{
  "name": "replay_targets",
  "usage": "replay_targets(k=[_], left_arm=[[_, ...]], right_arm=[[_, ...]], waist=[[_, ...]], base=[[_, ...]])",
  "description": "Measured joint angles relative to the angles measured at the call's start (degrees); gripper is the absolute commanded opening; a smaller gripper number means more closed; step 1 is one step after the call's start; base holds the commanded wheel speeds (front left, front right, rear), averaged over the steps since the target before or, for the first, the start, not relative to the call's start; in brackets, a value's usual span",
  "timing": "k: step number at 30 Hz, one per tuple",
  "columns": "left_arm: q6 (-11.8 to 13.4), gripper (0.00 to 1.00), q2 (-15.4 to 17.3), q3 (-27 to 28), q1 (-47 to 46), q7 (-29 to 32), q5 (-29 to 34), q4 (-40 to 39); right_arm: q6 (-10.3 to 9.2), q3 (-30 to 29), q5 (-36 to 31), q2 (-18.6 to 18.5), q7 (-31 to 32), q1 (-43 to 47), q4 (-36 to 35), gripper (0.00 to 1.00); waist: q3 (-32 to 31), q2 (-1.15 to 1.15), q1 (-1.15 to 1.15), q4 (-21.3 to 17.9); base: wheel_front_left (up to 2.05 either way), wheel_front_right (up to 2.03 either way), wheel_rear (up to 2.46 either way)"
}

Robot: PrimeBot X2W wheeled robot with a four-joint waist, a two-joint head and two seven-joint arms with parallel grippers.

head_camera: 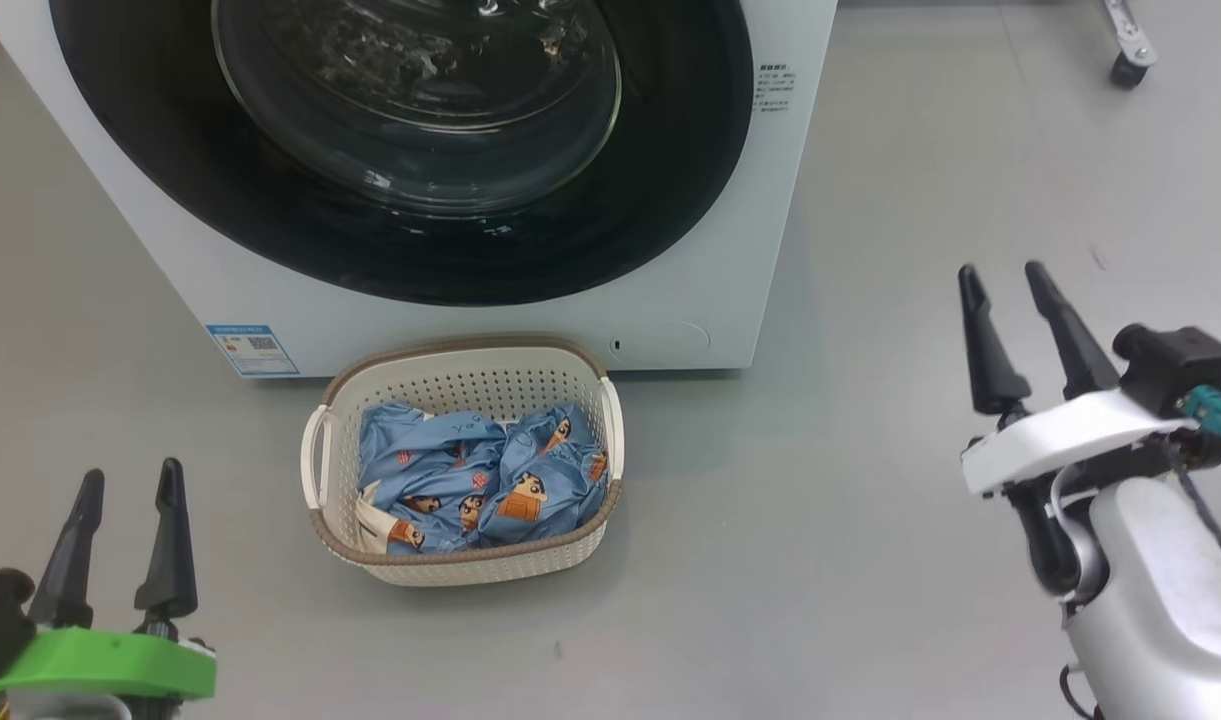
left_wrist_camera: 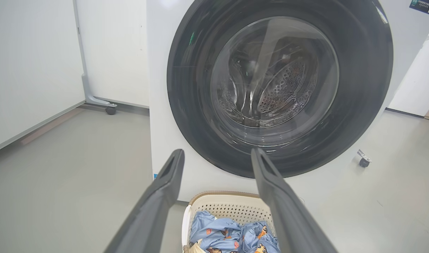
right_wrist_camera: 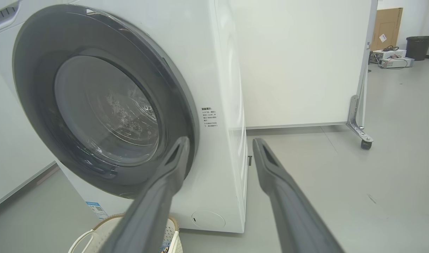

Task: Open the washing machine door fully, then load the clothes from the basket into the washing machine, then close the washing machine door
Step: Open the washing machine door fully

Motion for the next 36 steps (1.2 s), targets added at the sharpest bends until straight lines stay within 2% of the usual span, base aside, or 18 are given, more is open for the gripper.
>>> replay_targets(k=[2, 3, 4, 5, 15, 20, 31, 36], left_arm=[[0.0, 1.0, 0.0, 0.0, -0.8, 0.0, -0.5, -0.5], [0.0, 1.0, 0.0, 0.1, -1.2, 0.0, -0.9, -0.8], [0.0, 1.0, 0.0, 0.1, -1.7, 0.0, -1.3, -1.0], [0.0, 1.0, 0.0, 0.2, -2.0, 0.0, -1.5, -1.1], [0.0, 1.0, 0.7, 0.2, -3.4, 0.0, -1.8, -2.2], [0.0, 1.0, 0.7, 0.2, -3.9, 0.0, -2.6, -2.3], [0.0, 1.0, 1.0, 0.4, -5.4, 0.0, -3.4, -3.4], [0.0, 1.0, 1.3, 0.4, -6.6, 0.0, -3.5, -4.1]], right_arm=[[0.0, -0.8, 0.0, -0.1, 0.0, -1.3, -0.3, 0.29], [0.0, -1.3, 0.0, -0.2, 0.0, -1.8, -0.5, 0.16], [0.0, -1.9, 0.3, -0.2, 0.0, -2.4, -0.6, 0.16], [0.0, -2.3, 0.6, -0.2, 0.0, -2.9, -0.7, 0.0], [0.0, -7.0, 8.5, 0.8, 0.9, -7.9, 0.2, 0.0], [0.0, -9.0, 10.2, -0.4, 2.6, -10.8, 1.2, 0.0], [0.0, -12.3, 19.5, -1.3, 10.8, -19.5, 3.7, 0.0], [0.0, -14.6, 25.9, -1.2, 15.5, -23.5, 5.3, 0.0]], waist=[[0.7, 0.0, 0.0, 0.3], [1.0, 0.0, 0.0, 0.4], [1.4, 0.0, 0.0, 0.5], [1.7, 0.0, 0.0, 0.7], [5.0, 0.0, 0.0, 2.4], [6.3, 0.0, 0.0, 3.2], [10.5, 0.0, 0.0, 5.0], [12.5, 0.0, 0.0, 5.7]], base=[[0.0, 0.0, 0.0], [0.0, 0.0, 0.0], [0.0, 0.0, 0.0], [0.0, 0.0, 0.0], [0.0, 0.0, 0.0], [0.0, 0.0, 0.0], [0.0, 0.0, 0.0], [0.0, 0.0, 0.0]])
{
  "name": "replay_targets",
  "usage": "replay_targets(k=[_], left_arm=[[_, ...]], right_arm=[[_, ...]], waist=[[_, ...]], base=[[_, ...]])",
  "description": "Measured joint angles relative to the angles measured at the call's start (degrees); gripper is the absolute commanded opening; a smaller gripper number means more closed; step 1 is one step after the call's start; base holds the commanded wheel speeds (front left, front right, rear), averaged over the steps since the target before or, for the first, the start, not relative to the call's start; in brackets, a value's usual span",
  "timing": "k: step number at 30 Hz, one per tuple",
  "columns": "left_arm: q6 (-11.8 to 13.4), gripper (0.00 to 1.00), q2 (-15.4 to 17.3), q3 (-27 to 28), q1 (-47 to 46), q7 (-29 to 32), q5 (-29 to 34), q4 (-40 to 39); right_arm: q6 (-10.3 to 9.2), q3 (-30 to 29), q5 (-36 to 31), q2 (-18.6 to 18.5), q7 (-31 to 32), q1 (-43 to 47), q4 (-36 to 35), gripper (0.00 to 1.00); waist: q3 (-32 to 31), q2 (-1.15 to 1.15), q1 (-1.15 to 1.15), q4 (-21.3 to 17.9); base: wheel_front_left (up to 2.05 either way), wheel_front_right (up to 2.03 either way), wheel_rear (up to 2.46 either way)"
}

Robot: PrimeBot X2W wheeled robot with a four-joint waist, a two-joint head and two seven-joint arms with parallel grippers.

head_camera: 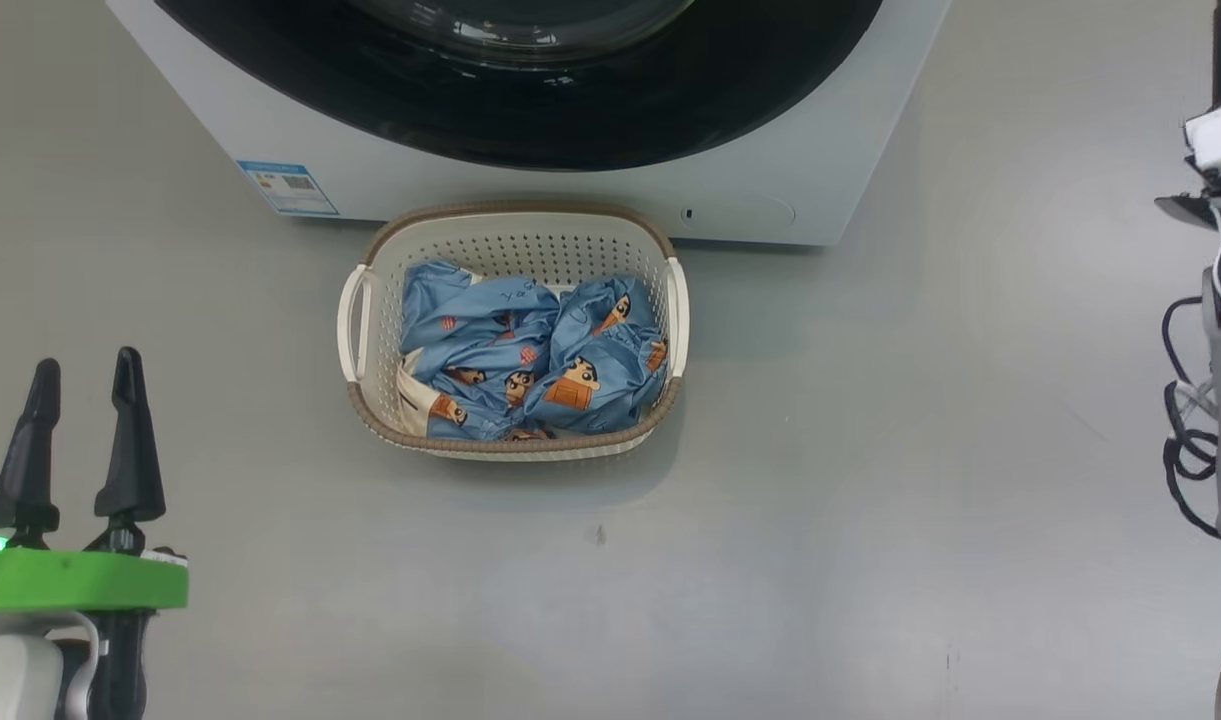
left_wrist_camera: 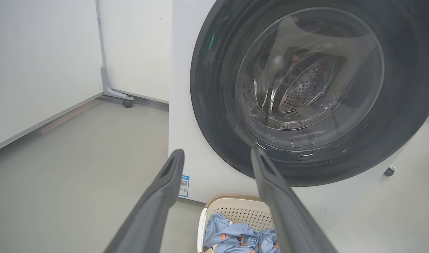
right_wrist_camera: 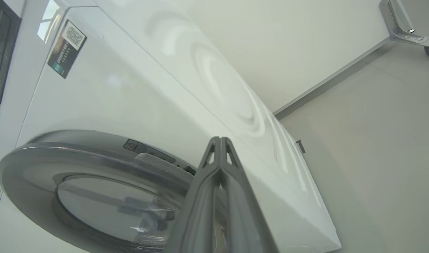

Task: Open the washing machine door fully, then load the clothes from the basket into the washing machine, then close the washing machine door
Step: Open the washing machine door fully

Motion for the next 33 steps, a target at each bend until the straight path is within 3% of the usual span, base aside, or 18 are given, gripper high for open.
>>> replay_targets(k=[19, 33], left_arm=[[0.0, 1.0, -0.1, 0.1, -3.0, 0.0, -1.9, -0.9], [0.0, 1.0, -0.3, -0.6, -5.4, 0.0, -2.5, -2.2]], right_arm=[[0.0, 2.2, 9.6, -3.1, 17.0, -12.1, 1.8, 0.0], [0.0, 4.3, 11.2, -3.0, 23.2, -19.4, 3.5, 0.0]], waist=[[6.7, 0.0, 0.0, 3.5], [10.3, 0.0, 0.0, 5.8]], base=[[0.0, 0.0, 0.0], [0.0, 0.0, 0.0]])
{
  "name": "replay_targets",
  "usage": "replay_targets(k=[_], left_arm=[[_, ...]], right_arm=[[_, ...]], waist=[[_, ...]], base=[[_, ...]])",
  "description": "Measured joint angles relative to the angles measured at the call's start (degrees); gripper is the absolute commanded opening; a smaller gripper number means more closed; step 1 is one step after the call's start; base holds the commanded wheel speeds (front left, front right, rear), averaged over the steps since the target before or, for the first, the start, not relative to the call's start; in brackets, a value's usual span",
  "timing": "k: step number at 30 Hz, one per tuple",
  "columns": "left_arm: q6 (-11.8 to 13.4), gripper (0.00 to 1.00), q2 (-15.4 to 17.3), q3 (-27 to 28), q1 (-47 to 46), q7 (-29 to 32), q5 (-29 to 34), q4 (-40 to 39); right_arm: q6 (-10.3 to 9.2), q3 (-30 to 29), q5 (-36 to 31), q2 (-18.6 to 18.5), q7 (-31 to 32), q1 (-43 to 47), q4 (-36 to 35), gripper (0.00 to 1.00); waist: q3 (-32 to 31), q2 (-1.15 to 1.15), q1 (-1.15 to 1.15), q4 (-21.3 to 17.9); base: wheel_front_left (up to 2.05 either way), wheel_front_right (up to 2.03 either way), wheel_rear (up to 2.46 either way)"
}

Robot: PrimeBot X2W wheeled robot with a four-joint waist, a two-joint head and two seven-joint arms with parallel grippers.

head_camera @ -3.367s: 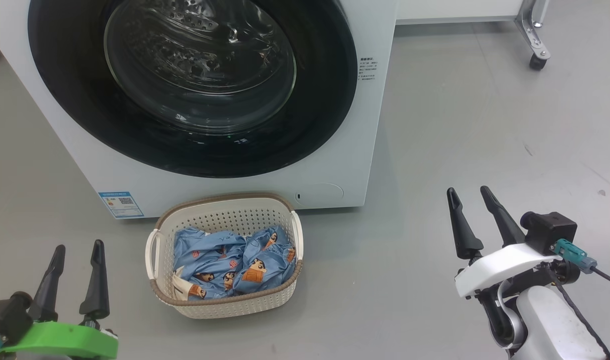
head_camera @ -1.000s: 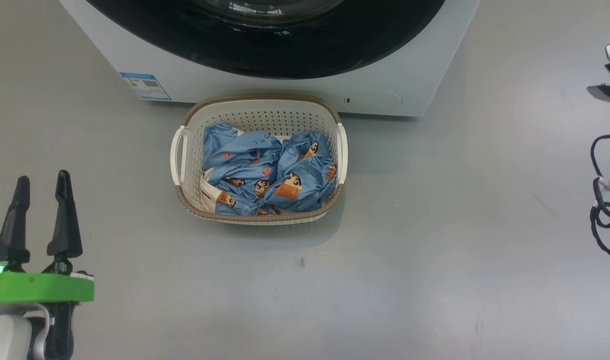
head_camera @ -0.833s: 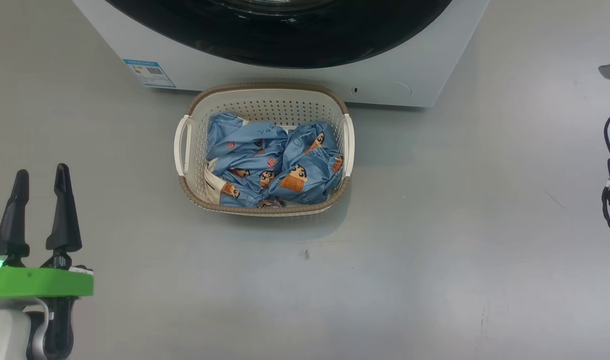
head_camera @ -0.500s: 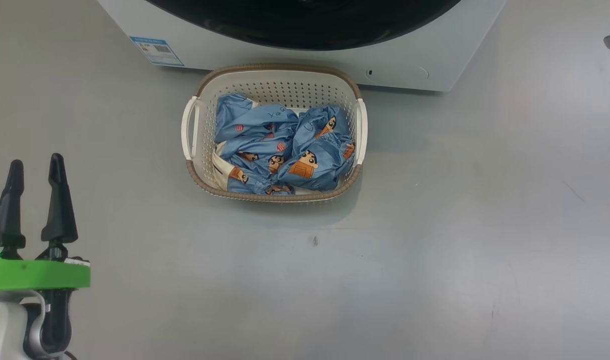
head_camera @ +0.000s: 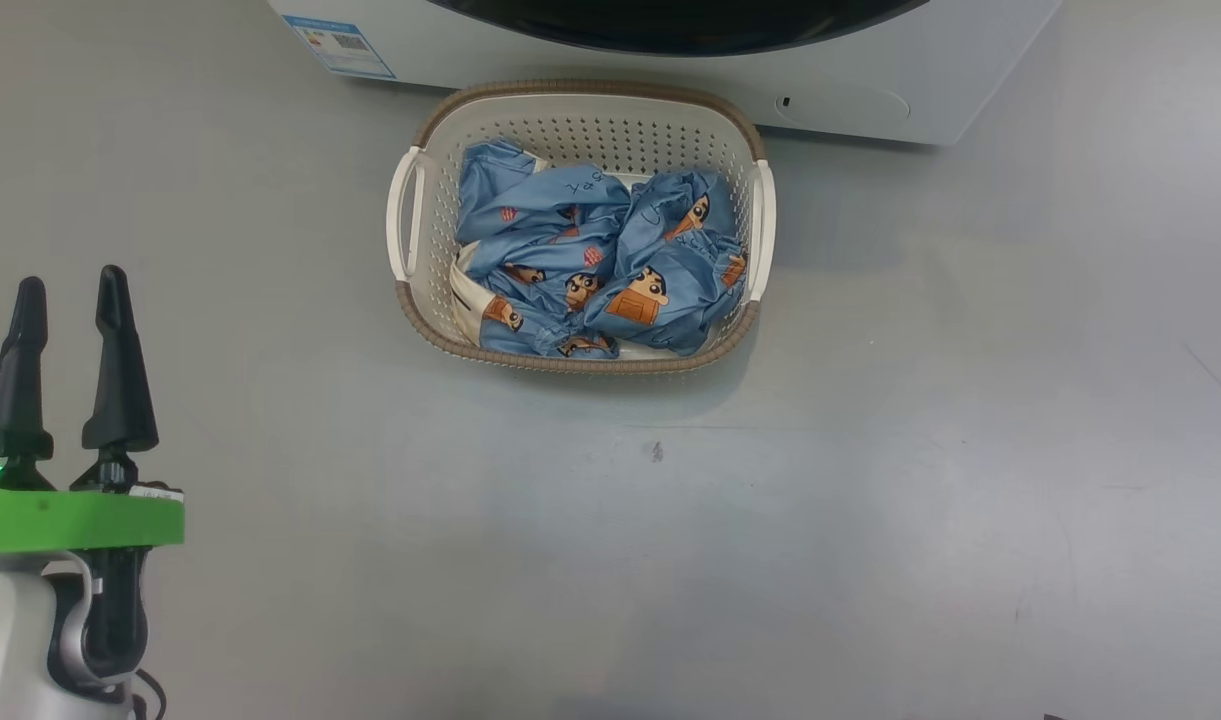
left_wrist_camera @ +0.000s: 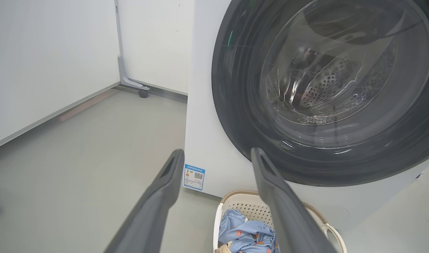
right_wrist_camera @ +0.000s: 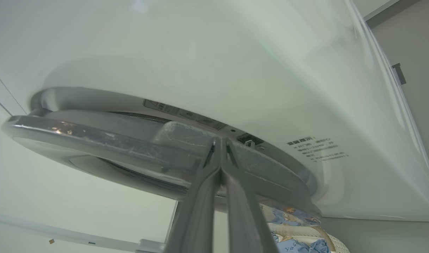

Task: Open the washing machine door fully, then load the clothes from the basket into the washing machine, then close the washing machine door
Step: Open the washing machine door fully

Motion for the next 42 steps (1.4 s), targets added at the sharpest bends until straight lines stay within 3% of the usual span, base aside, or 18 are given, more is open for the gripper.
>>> replay_targets(k=[24, 42], left_arm=[[0.0, 1.0, -1.9, 0.1, -1.5, 0.0, -0.5, 0.1], [0.0, 1.0, -2.9, 0.2, -1.3, 0.0, 0.2, 3.4]], right_arm=[[-0.01, 1.4, 1.4, -0.6, 3.7, -6.9, 5.8, 0.0], [-0.05, 4.5, 6.8, 0.6, 5.3, 0.8, 6.3, 0.0]], waist=[[3.0, 0.0, 0.0, 3.4], [-3.2, 0.0, -0.01, 3.0]], base=[[0.0, 0.0, 0.0], [0.0, 0.0, 0.0]])
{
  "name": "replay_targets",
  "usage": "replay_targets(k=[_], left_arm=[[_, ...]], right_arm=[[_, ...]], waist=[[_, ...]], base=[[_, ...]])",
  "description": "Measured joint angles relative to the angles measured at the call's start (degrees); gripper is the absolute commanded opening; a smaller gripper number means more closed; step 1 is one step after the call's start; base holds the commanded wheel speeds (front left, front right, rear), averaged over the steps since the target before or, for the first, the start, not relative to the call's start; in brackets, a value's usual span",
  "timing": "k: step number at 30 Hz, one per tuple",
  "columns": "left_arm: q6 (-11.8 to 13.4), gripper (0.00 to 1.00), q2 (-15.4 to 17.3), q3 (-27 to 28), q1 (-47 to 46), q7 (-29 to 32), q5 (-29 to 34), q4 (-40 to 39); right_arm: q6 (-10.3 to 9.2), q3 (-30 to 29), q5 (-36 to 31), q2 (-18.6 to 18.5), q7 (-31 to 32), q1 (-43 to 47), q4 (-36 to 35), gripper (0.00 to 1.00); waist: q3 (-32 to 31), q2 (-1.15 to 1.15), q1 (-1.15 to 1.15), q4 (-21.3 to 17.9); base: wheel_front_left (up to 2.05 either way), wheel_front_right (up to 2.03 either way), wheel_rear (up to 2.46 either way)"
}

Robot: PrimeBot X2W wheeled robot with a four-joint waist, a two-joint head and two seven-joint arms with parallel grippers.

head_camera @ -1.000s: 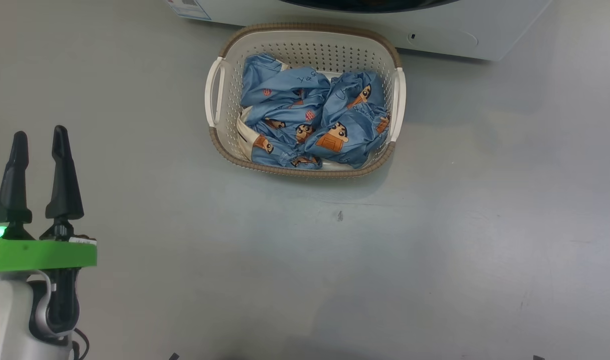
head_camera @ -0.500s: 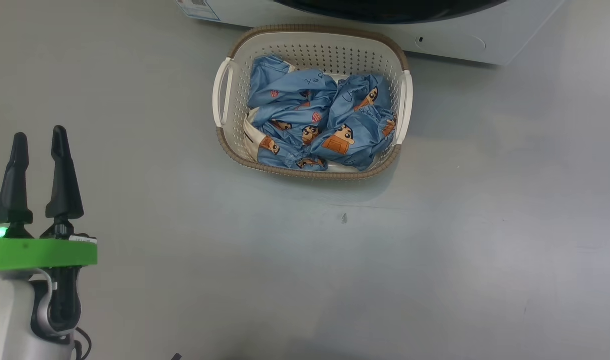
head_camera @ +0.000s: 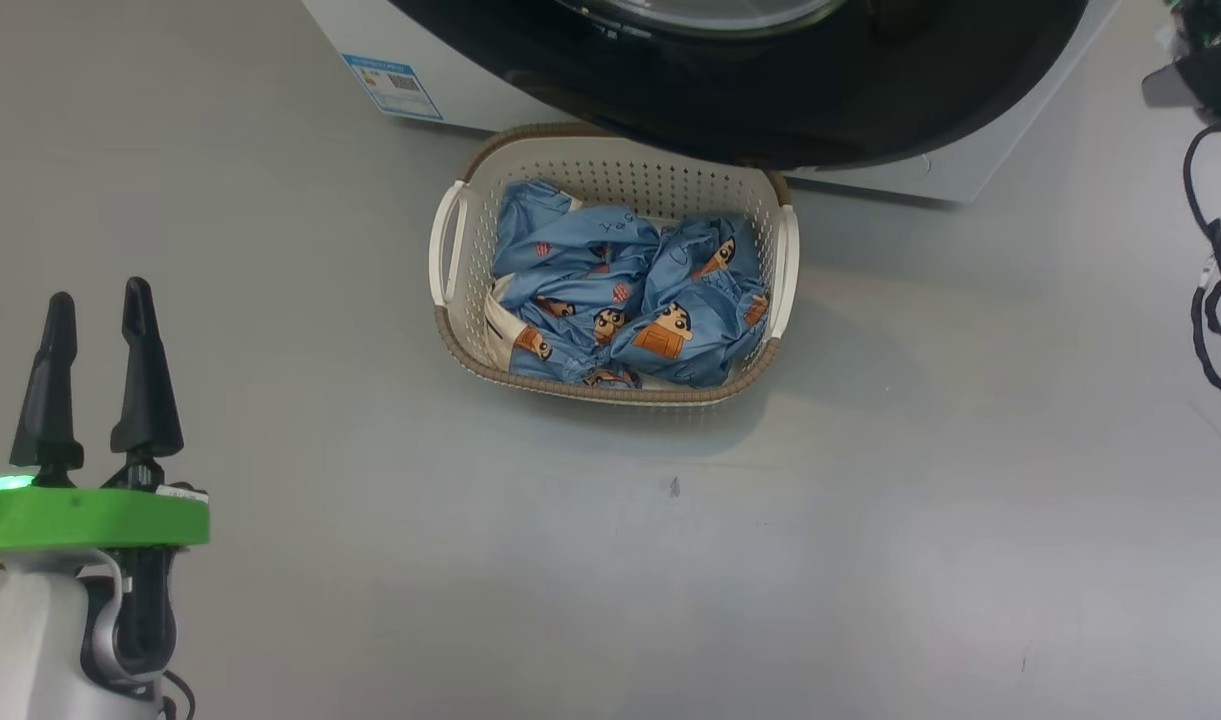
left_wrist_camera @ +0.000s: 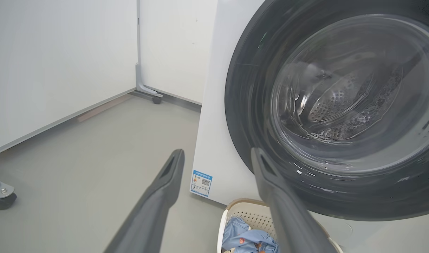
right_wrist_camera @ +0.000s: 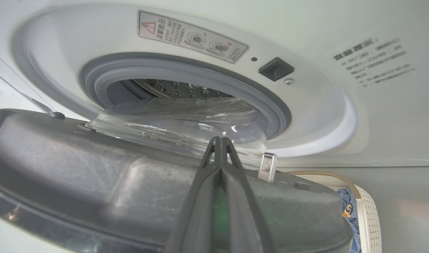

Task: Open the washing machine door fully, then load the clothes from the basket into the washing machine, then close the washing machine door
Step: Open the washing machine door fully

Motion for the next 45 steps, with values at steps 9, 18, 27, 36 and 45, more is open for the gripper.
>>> replay_targets(k=[9, 18, 27, 36, 45], left_arm=[[0.0, 1.0, -0.2, -0.8, 3.2, 0.0, 0.5, 1.9], [0.0, 1.0, 0.1, -1.6, 5.8, 0.0, 0.9, 3.0], [0.0, 1.0, 0.6, -1.6, 7.3, 0.0, 1.3, 3.4], [0.0, 1.0, 0.9, -1.7, 8.2, 0.0, 1.5, 3.9], [0.0, 1.0, 1.1, -1.7, 8.7, 0.0, 1.5, 4.0]], right_arm=[[-0.01, 2.5, 3.2, 0.8, 1.9, 8.1, -1.4, 0.0], [0.04, 4.5, 7.3, 4.6, 3.9, 13.8, -4.3, 0.0], [0.03, 5.0, 9.8, 3.6, 5.7, 18.5, -6.0, 0.0], [0.04, 6.8, 11.8, 3.9, 7.8, 23.6, -8.9, 0.0], [0.03, 8.1, 13.5, 5.4, 8.5, 28.0, -12.4, 0.0]], waist=[[-5.9, 0.0, 0.0, -0.2], [-11.0, 0.0, 0.0, -0.2], [-14.2, 0.0, 0.0, 0.4], [-16.2, 0.0, 0.0, 1.8], [-17.5, 0.0, 0.0, 4.1]], base=[[0.0, 0.0, 0.0], [0.0, 0.0, 0.0], [0.0, 0.0, 0.0], [0.0, 0.0, 0.0], [0.0, 0.0, 0.0]])
